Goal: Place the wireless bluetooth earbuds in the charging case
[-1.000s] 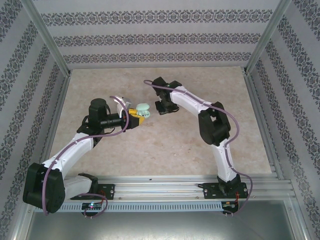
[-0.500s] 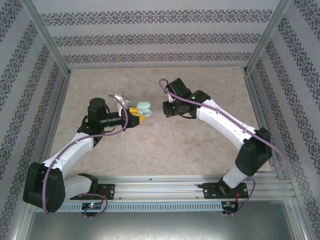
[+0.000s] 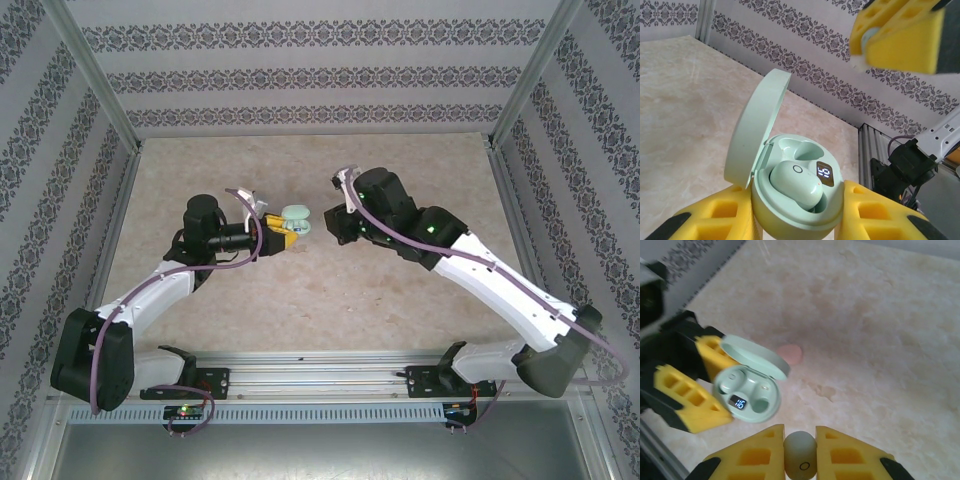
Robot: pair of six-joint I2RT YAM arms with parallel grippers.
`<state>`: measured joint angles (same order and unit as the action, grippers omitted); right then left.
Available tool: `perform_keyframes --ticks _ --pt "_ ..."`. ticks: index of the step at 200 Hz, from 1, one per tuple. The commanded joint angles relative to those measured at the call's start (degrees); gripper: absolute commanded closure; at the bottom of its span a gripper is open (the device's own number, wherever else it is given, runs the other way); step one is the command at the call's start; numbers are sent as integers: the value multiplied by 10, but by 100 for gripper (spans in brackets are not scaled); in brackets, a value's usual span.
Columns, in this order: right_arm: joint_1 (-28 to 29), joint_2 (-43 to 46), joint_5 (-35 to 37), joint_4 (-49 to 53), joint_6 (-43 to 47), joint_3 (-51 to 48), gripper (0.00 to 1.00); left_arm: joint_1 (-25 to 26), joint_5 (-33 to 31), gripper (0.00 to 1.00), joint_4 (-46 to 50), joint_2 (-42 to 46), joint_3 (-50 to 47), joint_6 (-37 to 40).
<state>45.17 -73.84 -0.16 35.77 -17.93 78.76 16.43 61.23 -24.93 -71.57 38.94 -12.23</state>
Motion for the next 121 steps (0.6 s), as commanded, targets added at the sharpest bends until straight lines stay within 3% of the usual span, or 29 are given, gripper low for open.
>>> perform_keyframes --ticks 1,58,121 --pt "5 -13 -54 -20 9 1 84 8 15 84 -24 4 21 12" --pt "6 -55 -115 -9 12 32 84 12 20 84 1 17 21 21" --pt "6 -84 -108 18 18 60 85 16 23 84 6 18 19 23"
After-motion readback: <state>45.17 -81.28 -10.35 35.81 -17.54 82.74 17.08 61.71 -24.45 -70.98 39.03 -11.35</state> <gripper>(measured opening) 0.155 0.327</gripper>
